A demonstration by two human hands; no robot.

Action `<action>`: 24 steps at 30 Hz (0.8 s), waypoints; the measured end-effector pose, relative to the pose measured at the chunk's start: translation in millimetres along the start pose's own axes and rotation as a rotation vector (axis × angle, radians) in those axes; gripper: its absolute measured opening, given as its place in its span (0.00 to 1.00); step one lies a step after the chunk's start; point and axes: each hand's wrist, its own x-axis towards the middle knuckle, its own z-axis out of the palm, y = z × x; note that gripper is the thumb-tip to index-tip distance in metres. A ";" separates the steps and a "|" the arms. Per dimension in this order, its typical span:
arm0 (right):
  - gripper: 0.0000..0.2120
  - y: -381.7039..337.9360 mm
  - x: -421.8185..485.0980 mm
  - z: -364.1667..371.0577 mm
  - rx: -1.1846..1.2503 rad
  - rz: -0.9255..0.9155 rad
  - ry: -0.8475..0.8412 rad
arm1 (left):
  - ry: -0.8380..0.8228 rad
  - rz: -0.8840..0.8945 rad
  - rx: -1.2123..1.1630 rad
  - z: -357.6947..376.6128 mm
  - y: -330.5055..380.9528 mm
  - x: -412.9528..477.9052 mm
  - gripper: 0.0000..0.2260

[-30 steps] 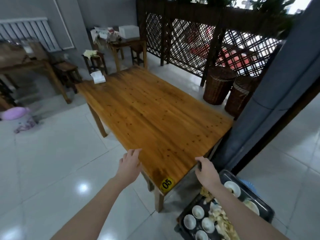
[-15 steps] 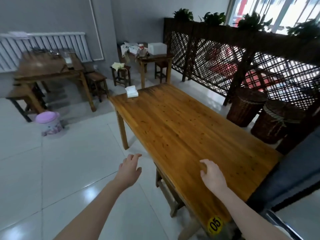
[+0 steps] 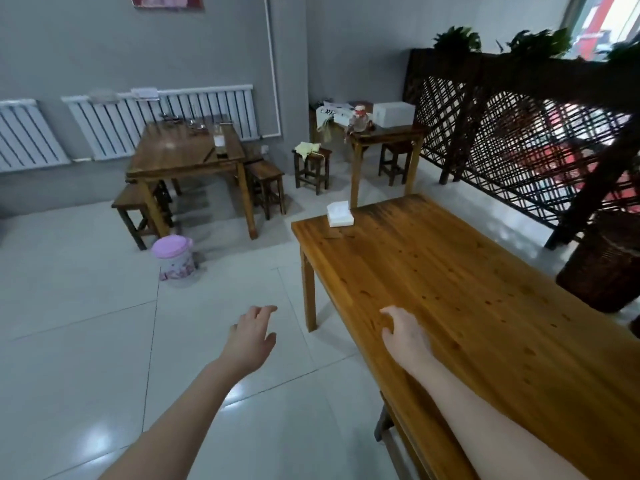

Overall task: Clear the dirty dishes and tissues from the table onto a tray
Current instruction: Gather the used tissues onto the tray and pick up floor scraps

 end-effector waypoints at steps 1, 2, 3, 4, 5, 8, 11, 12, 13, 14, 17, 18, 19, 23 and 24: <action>0.17 -7.7 23.4 2.5 0.007 -0.003 -0.001 | -0.005 -0.006 0.013 -7.4 -8.7 20.6 0.23; 0.17 -13.5 43.3 3.7 0.016 0.000 0.000 | -0.006 -0.014 0.029 -14.5 -16.6 38.6 0.23; 0.17 -19.2 65.5 4.4 0.023 0.001 0.006 | 0.008 -0.022 0.038 -22.2 -24.8 58.5 0.23; 0.17 -24.6 85.0 4.4 0.030 0.007 0.013 | 0.024 -0.033 0.041 -29.8 -32.0 75.9 0.23; 0.17 -29.2 100.5 4.3 0.034 0.011 0.021 | 0.042 -0.040 0.038 -36.1 -37.5 89.9 0.23; 0.17 -41.7 143.9 15.6 0.030 0.013 0.012 | 0.045 -0.055 0.007 -43.5 -53.7 129.6 0.23; 0.16 -51.3 169.8 33.0 -0.018 0.002 -0.041 | 0.013 -0.056 -0.017 -39.6 -67.5 158.3 0.23; 0.16 -54.2 178.5 37.5 -0.030 0.004 -0.056 | 0.004 -0.061 -0.025 -38.6 -72.5 168.3 0.23; 0.15 -57.0 189.1 42.8 -0.041 0.008 -0.065 | -0.008 -0.066 -0.033 -37.2 -78.8 179.5 0.23; 0.15 -59.7 198.7 46.1 -0.050 0.010 -0.070 | -0.022 -0.071 -0.034 -36.2 -83.7 189.9 0.23; 0.15 -66.4 231.4 54.2 -0.082 0.006 -0.067 | -0.055 -0.065 -0.048 -34.2 -100.6 225.6 0.23; 0.16 -70.3 246.9 56.4 -0.085 0.011 -0.050 | -0.059 -0.055 -0.050 -37.4 -107.1 243.2 0.23; 0.16 -71.8 256.7 55.8 -0.089 0.021 -0.040 | -0.066 -0.051 -0.051 -39.1 -110.5 254.8 0.23; 0.15 -87.0 308.6 59.3 -0.090 0.081 0.014 | -0.081 0.016 -0.053 -56.3 -129.1 324.4 0.23; 0.15 -94.2 326.4 63.0 -0.090 0.095 0.031 | -0.077 0.044 -0.049 -64.0 -136.4 349.4 0.23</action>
